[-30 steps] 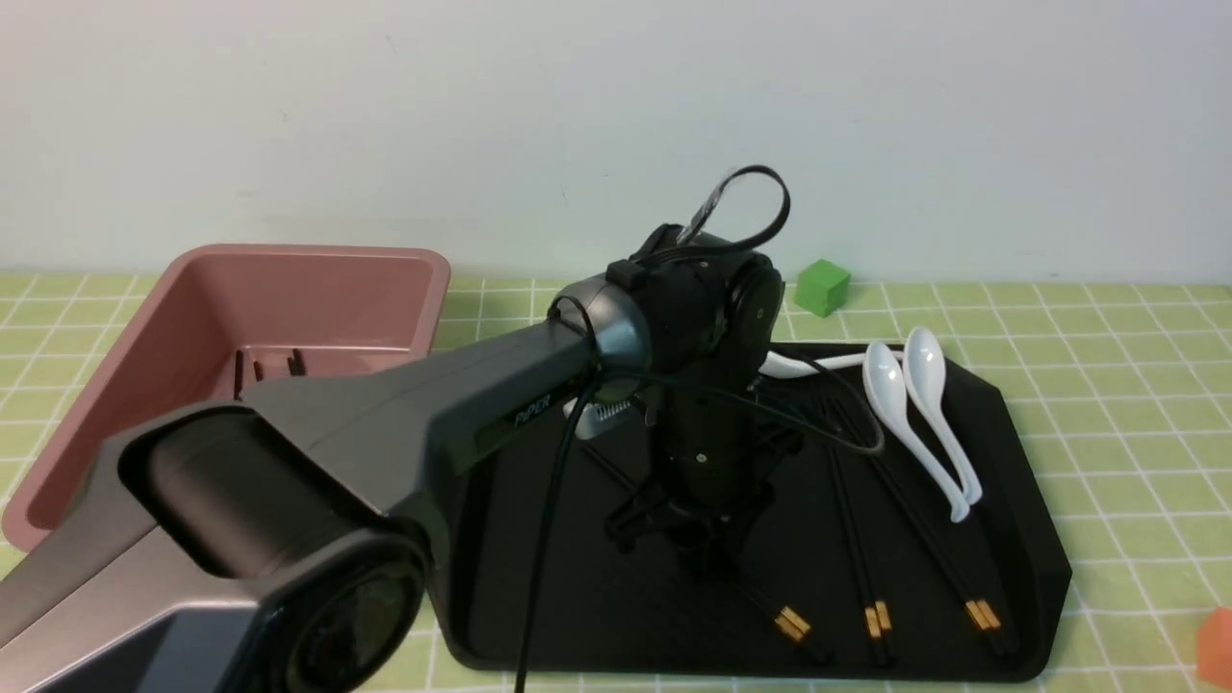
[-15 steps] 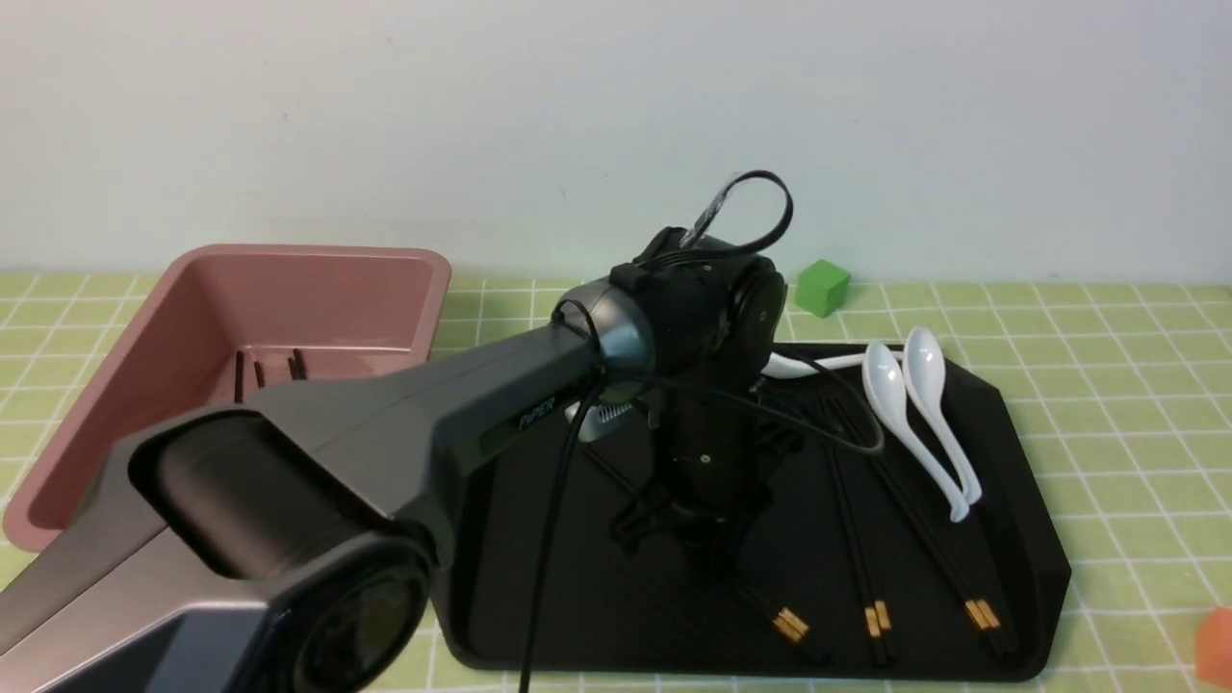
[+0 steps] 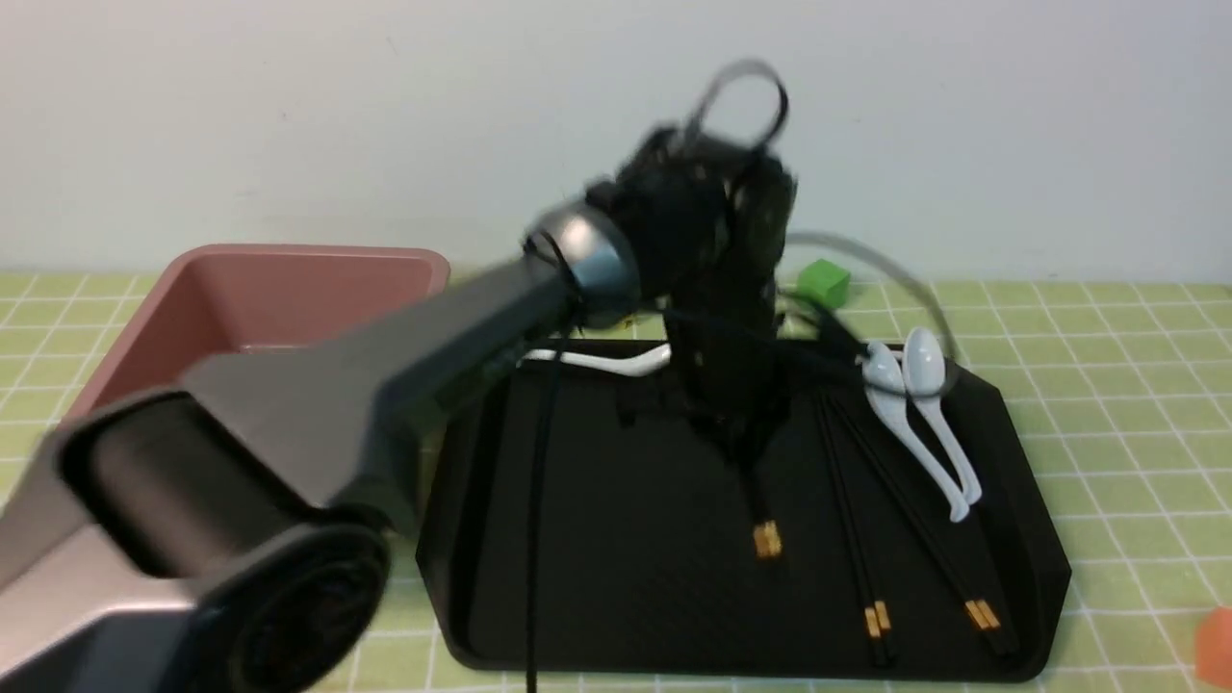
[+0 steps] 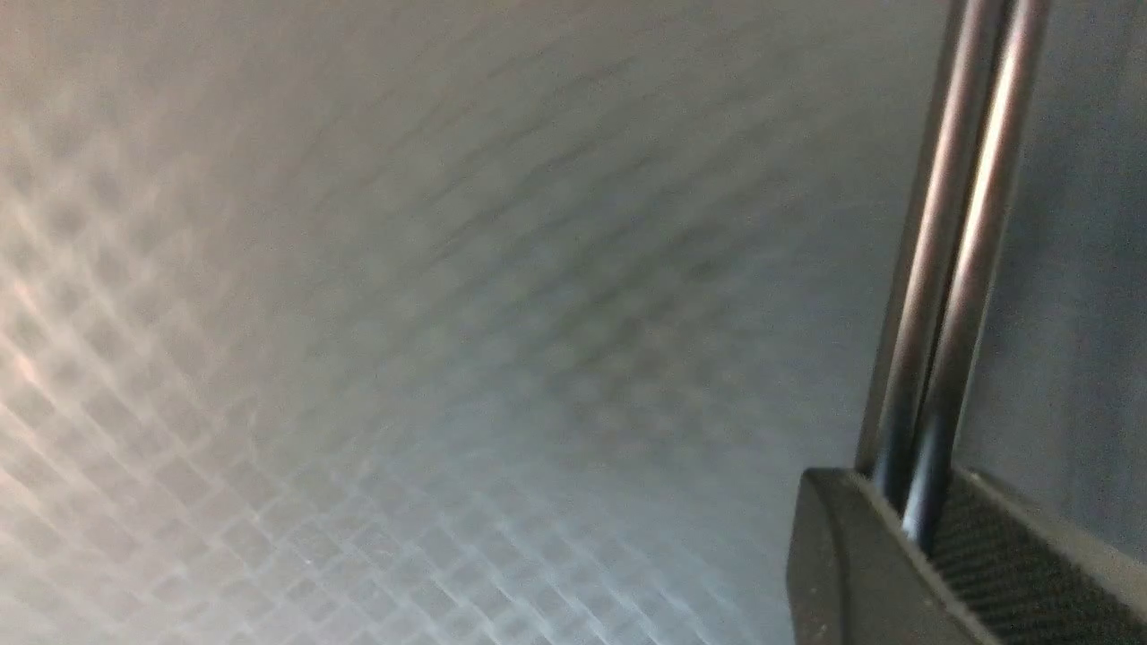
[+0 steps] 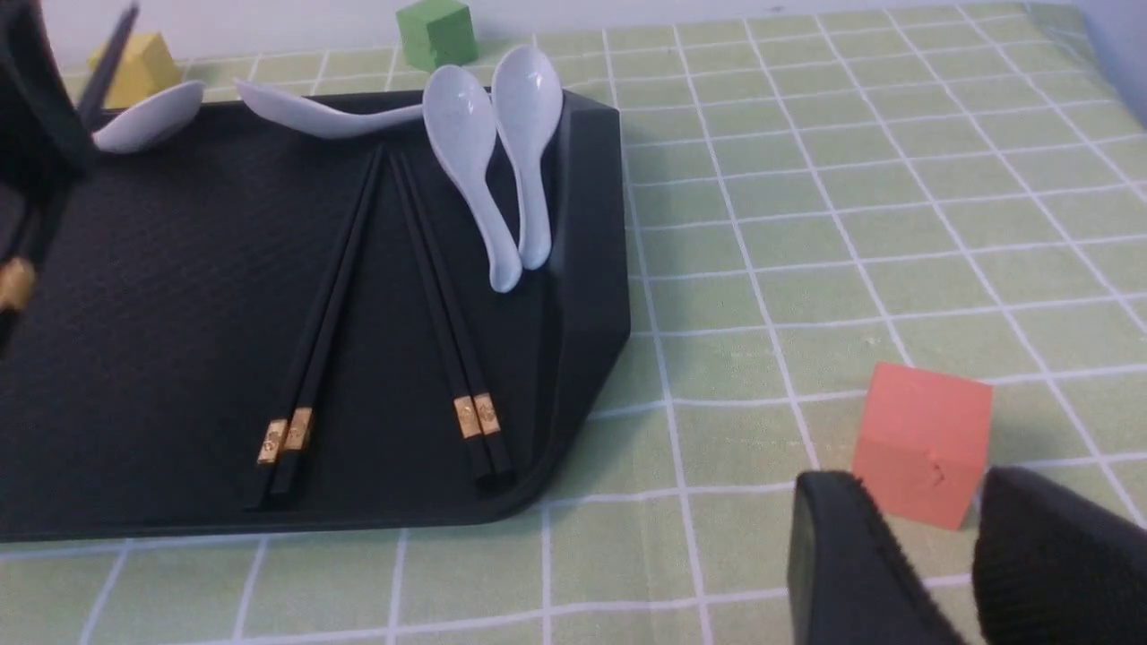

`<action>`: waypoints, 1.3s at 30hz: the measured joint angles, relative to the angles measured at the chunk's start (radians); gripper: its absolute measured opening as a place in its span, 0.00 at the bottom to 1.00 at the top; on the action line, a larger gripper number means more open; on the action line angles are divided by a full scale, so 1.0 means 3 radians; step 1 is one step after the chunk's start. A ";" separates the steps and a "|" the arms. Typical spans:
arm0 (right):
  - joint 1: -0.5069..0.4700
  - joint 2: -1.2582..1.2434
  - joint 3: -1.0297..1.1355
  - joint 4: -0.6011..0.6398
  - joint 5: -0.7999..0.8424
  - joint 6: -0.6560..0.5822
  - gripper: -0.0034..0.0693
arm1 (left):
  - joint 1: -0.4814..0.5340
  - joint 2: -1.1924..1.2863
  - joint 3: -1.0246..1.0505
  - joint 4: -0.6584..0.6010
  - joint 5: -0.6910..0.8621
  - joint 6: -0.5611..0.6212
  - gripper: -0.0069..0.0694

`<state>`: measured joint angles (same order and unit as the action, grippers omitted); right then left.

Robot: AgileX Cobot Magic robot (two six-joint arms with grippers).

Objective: On green tablecloth take chopsticks from black tray and put them in box.
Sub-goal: 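Reach over to the black tray and grasp a pair of chopsticks with the left gripper, then place the chopsticks into the pink bin with the left gripper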

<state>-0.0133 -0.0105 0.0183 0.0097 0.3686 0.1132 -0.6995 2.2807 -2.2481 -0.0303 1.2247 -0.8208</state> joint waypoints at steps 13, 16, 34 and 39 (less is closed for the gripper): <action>0.0000 0.0000 0.0000 0.0000 0.0000 0.0000 0.38 | 0.1000 -0.1432 0.0976 0.0347 0.0062 0.1246 0.23; 0.0000 0.0000 0.0000 0.0000 0.0000 0.0000 0.38 | 0.1395 -0.1566 0.1442 0.0419 0.0078 0.1333 0.23; 0.0000 0.0000 0.0000 0.0000 0.0000 0.0000 0.38 | 0.2153 -0.0799 0.2080 0.0473 -0.0737 0.1528 0.23; 0.0000 0.0000 0.0000 0.0000 0.0000 0.0000 0.38 | 0.2143 -0.0706 0.2080 0.0523 -0.0685 0.1565 0.30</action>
<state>-0.0133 -0.0105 0.0183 0.0097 0.3686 0.1132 -0.0567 2.0690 -1.6242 0.1265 1.0191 -0.3511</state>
